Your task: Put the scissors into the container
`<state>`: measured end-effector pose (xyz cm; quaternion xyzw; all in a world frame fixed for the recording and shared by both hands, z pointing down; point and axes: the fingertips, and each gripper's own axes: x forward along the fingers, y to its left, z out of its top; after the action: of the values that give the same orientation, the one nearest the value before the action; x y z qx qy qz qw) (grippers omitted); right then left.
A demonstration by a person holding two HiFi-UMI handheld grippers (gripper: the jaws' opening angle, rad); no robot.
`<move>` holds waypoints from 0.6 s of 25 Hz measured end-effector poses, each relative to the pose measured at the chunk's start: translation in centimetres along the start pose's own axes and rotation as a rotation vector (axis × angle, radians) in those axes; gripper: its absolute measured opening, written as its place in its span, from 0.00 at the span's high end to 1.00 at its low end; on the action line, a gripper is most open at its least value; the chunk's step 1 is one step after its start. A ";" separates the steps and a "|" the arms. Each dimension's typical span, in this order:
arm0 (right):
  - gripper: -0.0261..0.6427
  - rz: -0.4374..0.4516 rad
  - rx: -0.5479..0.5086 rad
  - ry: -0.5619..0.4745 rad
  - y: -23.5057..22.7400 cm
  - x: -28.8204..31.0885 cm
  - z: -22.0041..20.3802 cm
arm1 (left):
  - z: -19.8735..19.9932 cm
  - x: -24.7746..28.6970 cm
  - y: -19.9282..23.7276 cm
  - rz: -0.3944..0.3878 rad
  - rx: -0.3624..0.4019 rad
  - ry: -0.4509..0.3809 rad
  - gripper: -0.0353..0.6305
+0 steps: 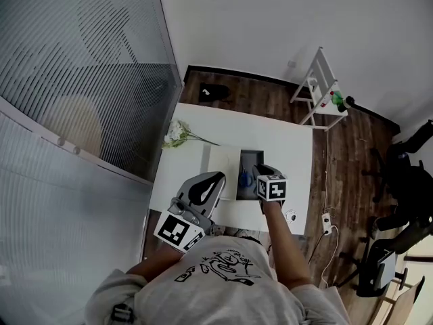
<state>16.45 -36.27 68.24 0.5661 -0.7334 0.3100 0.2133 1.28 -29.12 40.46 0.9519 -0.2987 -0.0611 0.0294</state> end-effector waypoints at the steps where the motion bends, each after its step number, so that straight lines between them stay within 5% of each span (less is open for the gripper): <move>1: 0.86 0.001 -0.016 -0.022 0.2 -0.7 0.7 | 0.1 0.0 0.0 0.000 0.000 0.000 0.91; 15: 0.88 -0.004 -0.193 -0.289 4.0 -11.4 6.6 | 0.4 0.1 -0.8 -0.014 0.003 -0.001 0.91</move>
<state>15.87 -32.28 55.09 0.5832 -0.7816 0.1531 0.1596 1.73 -28.57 39.96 0.9541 -0.2920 -0.0613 0.0272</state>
